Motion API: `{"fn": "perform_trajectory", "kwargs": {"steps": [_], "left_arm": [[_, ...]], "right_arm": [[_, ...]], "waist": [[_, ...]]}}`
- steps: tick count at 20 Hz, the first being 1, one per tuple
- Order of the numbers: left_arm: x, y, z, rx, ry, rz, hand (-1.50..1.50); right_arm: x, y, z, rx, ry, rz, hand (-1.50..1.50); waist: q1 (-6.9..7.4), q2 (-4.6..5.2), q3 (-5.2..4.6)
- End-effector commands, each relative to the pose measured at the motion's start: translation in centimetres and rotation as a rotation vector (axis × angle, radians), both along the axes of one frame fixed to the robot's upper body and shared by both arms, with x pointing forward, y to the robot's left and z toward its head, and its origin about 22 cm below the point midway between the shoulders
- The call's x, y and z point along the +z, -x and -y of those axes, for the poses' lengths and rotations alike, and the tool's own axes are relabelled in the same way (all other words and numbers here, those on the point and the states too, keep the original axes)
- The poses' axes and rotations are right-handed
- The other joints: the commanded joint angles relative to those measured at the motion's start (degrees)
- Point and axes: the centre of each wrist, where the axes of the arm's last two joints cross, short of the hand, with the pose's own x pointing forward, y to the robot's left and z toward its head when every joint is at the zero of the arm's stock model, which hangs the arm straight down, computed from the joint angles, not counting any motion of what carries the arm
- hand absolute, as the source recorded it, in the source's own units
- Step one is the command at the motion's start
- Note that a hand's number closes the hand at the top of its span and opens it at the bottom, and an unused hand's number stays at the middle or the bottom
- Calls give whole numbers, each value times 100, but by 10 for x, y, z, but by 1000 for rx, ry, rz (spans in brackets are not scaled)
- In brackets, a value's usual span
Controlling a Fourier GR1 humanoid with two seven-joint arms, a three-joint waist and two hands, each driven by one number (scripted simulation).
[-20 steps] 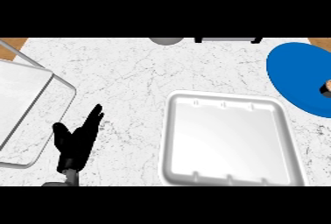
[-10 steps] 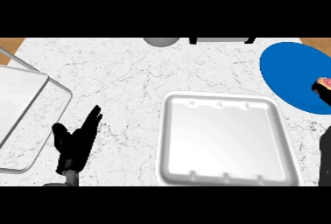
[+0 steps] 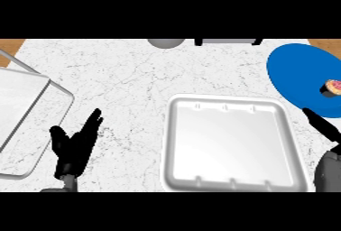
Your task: Pick the cupcake from the tray and place it in the plate
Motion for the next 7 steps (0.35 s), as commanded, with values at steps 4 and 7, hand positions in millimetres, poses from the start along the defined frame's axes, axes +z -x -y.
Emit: {"fn": "perform_trajectory", "kwargs": {"steps": [4, 7], "left_arm": [[-15, 16, 8, -12, 0, -44, 0], [-12, 6, 1, 4, 7, -37, 0]], "right_arm": [[-16, 34, -38, -1, -11, -58, -150], [-11, 35, -59, -6, -13, -52, -150]], "waist": [[40, 47, -21], [43, 51, -22]]}}
